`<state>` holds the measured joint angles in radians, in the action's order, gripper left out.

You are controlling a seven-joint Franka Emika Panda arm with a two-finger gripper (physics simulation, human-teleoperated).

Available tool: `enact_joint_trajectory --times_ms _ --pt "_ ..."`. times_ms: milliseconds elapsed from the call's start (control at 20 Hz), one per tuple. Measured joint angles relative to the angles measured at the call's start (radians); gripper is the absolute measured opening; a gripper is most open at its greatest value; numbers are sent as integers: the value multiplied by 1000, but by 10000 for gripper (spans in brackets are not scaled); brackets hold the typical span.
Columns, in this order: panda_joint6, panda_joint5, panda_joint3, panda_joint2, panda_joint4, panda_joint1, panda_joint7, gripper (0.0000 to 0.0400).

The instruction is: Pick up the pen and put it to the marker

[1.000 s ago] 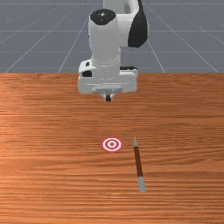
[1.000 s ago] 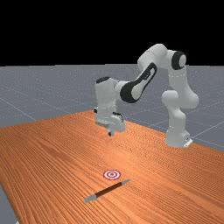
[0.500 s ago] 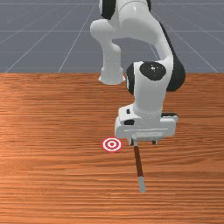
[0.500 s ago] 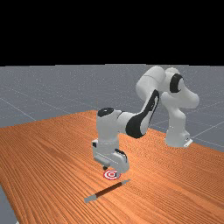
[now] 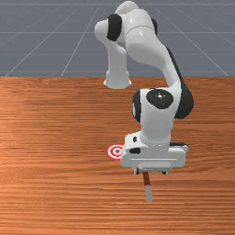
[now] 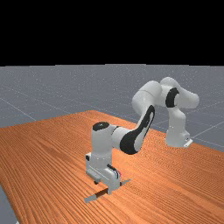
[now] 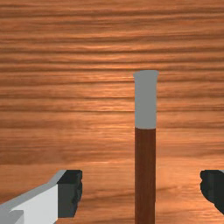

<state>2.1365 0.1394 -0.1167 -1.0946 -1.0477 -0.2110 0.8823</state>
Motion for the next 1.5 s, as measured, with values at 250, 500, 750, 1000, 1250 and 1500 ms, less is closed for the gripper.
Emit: enact_joint_trajectory --times_ms 250,500,750,1000,1250,1500 --pt "27 -52 -63 -70 9 -43 79 400" --pt "29 -69 -83 -75 11 -59 103 93" --pt "8 -62 -81 -13 -54 -52 88 95" --pt "20 -57 -78 171 -350 -20 -12 95" --pt "105 -46 -92 319 -627 34 -99 95" --pt "297 -43 -95 370 -774 31 -112 95"
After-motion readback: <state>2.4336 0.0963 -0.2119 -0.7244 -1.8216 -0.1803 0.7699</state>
